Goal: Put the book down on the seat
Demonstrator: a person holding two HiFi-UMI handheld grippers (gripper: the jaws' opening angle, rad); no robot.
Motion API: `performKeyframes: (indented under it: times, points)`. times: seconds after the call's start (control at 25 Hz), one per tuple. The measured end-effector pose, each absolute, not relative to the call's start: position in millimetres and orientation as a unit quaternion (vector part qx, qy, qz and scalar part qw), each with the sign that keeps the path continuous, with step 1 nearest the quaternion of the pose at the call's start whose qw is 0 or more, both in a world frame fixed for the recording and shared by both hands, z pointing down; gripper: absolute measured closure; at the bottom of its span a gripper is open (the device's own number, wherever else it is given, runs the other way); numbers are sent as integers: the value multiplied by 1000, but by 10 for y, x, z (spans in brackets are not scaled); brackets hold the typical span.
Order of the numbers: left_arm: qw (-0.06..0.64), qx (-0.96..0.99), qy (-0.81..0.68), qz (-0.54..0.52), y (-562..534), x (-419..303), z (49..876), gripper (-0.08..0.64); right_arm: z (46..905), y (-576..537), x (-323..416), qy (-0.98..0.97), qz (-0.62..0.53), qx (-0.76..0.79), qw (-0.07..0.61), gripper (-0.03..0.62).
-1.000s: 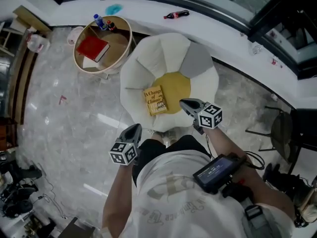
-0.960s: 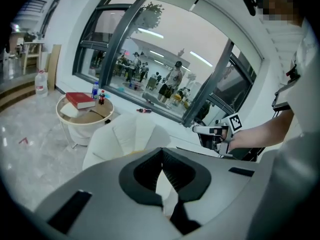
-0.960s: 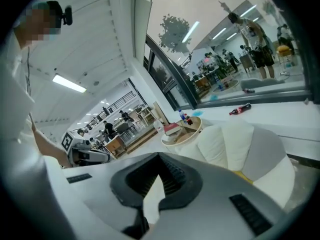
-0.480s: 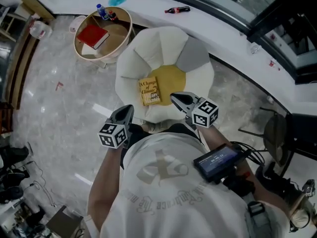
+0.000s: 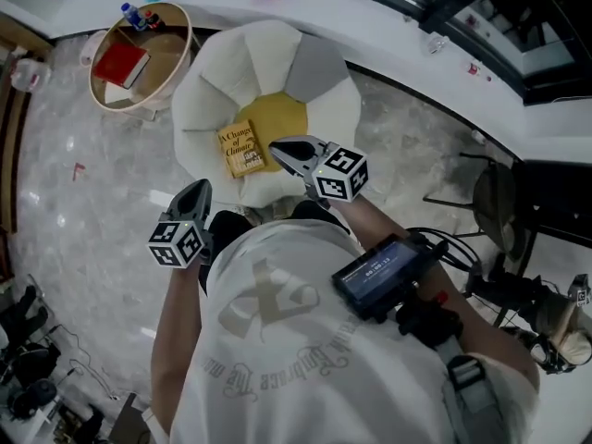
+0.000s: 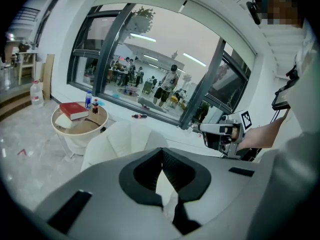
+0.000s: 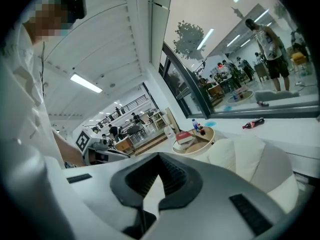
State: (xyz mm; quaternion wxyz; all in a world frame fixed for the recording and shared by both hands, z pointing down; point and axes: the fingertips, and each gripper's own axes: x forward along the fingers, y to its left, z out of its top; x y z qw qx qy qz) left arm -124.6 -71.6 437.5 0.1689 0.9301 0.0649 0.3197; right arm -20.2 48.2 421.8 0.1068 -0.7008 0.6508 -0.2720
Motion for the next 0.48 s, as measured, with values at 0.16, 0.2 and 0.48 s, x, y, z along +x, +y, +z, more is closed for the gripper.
performKeyframes:
  times: [0.16, 0.2, 0.48]
  points:
    - [169, 930, 68, 318, -682, -1225, 4379, 551, 4208, 521, -188, 649, -269, -703, 107, 578]
    - [170, 931, 68, 317, -684, -1216, 4381, 551, 4213, 527, -184, 649, -268, -704, 106, 578]
    - [168, 931, 69, 317, -736, -1074, 4358, 551, 4173, 506, -49, 651, -264, -705, 100, 578]
